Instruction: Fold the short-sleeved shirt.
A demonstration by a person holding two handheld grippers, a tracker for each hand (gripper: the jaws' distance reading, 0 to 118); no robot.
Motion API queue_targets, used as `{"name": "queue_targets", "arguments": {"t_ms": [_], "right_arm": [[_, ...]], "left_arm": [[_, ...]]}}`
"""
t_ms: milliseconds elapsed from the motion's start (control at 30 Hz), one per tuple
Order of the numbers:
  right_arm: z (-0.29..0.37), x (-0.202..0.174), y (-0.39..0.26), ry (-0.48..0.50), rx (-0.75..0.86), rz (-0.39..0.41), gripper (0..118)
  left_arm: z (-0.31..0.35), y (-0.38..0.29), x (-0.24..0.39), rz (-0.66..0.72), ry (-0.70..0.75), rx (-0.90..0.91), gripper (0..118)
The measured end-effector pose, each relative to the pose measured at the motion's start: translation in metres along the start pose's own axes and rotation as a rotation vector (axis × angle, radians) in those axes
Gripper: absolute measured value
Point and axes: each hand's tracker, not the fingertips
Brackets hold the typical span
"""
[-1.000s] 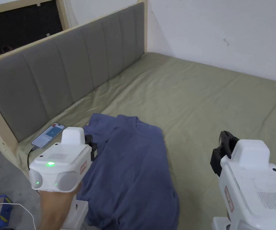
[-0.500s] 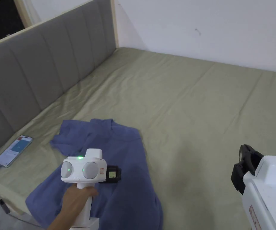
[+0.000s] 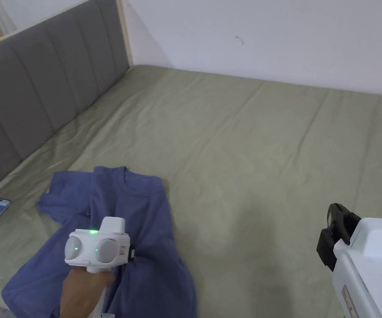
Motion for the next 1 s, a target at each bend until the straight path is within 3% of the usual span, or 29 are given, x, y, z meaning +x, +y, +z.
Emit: {"name": "queue_targets", "arguments": {"t_ms": [267, 433, 733, 1000], "right_arm": [[0.021, 0.015, 0.006, -0.014, 0.039, -0.01, 0], [0.04, 0.03, 0.011, -0.038, 0.072, -0.025, 0], [0.077, 0.071, 0.021, -0.114, 0.129, -0.038, 0], [0.112, 0.12, 0.024, -0.231, 0.163, -0.039, 0]], "left_arm": [[0.091, 0.02, 0.0, 0.074, -0.157, 0.223, 0], [0.16, 0.057, 0.032, -0.016, -0.236, 0.376, 0], [0.254, 0.112, 0.136, -0.19, -0.437, 0.543, 0], [0.273, 0.121, 0.251, -0.323, -0.622, 0.557, 0]]}}
